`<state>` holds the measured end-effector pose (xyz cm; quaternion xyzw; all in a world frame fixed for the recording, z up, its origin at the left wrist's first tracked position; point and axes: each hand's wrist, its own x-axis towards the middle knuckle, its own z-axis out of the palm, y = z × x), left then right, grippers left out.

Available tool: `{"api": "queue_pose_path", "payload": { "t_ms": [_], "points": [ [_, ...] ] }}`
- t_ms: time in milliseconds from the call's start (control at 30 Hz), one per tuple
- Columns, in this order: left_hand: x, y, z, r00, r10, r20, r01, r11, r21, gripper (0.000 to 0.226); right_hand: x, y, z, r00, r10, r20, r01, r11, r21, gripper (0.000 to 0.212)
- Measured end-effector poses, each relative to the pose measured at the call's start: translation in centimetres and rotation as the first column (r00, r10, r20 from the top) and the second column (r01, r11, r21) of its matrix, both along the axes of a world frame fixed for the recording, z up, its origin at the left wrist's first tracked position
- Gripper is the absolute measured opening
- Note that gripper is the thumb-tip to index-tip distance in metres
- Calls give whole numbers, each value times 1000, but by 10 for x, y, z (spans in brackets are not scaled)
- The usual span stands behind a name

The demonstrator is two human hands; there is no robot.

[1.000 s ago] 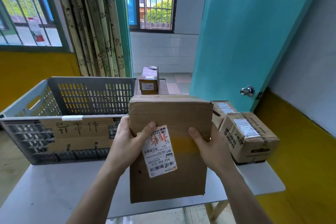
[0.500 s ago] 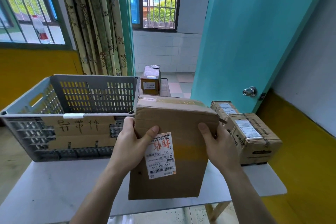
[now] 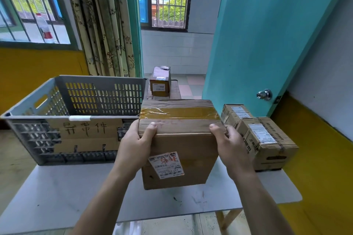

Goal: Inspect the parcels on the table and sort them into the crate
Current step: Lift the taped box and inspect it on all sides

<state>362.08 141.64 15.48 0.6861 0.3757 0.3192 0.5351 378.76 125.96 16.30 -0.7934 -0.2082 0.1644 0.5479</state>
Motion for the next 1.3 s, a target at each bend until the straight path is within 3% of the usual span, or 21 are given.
{"api": "queue_pose_path", "payload": {
  "t_ms": [167,267,400,500,567,633,700,867,967,1100,1300],
  "points": [
    [-1,6,10,999,28,-16,-28,1000,-1,23,-4,3,-8,990,-9,-139,20,997,75,46],
    [-5,6,9,999,-2,-45,3,1000,22,22,-2,5,-2,990,-10,-140,18,998,56,47],
    [-7,8,2,999,-9,-35,11,999,45,21,2,5,3,995,46,-84,-45,999,16,22],
    [-3,9,1,999,-23,-42,21,999,-46,25,2,2,-1,995,57,-86,-55,998,20,19],
    [-4,10,4,999,-16,-41,11,991,-135,38,-2,3,-3,994,74,-86,-74,997,11,32],
    [-4,13,6,999,-5,-42,-2,986,-168,51,-3,5,-4,992,95,-83,-95,995,7,30],
    [-4,12,7,999,-14,-46,7,988,-152,52,1,4,-2,991,82,-107,-81,997,20,15],
    [-6,3,-3,999,-29,-38,24,993,-116,49,11,6,8,988,43,-147,-44,999,-4,44],
    [-5,3,-7,999,-40,-32,36,992,-118,53,10,3,7,997,44,-63,-47,998,-43,40],
    [-2,9,-8,997,-42,-71,42,999,-9,39,5,-2,6,998,47,47,-44,997,-60,33],
    [0,8,-6,997,-63,-35,64,998,17,46,4,-3,5,999,32,-33,-30,998,55,33]
  ]
}}
